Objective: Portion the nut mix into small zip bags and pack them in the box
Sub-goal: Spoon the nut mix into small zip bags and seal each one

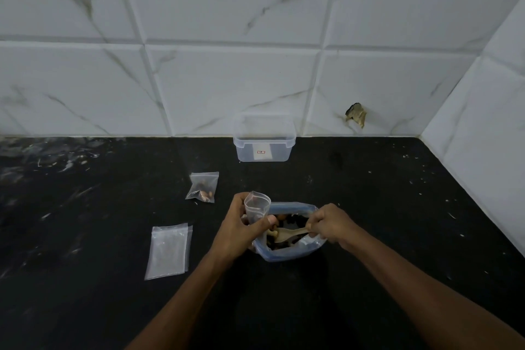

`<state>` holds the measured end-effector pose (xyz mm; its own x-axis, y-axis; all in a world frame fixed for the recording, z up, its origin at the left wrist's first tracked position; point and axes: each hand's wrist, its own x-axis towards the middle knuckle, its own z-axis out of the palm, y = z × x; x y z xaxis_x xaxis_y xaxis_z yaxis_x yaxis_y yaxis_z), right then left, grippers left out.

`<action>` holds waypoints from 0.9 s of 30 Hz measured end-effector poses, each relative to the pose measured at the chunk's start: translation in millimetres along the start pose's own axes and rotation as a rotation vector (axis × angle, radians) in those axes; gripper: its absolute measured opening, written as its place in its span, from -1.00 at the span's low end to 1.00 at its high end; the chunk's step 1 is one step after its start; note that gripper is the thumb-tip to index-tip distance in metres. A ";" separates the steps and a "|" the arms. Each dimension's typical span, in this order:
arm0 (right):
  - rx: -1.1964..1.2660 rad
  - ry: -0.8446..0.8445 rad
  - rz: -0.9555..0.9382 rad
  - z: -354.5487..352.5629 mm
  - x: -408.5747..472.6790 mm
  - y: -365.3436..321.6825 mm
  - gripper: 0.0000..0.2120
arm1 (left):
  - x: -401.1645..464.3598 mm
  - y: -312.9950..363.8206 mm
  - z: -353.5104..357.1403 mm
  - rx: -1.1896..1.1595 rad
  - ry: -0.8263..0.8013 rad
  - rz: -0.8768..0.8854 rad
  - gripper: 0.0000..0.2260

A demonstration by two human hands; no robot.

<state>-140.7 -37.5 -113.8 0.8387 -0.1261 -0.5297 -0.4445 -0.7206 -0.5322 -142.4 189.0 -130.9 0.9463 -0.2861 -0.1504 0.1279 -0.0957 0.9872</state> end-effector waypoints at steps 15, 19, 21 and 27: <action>0.312 0.189 -0.120 -86.2 -51.6 -37.5 -0.87 | 6.9 18.8 8.5 0.213 0.186 0.169 -0.51; 0.296 0.239 -0.217 -89.4 -62.6 -53.0 -0.88 | 14.7 25.3 17.5 0.248 0.217 0.191 -0.48; 0.206 0.307 -0.264 -82.4 -65.4 -57.9 -0.88 | 17.4 27.9 21.9 0.244 0.229 0.195 -0.49; -0.248 0.604 -0.558 -45.3 -78.6 -62.8 -0.88 | 20.1 29.0 31.0 0.236 0.239 0.190 -0.53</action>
<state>-164.4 -13.3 -8.8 0.9693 0.0005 0.2460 0.1053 -0.9046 -0.4131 -128.8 150.9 -106.9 0.9927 -0.0917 0.0785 -0.1018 -0.2874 0.9524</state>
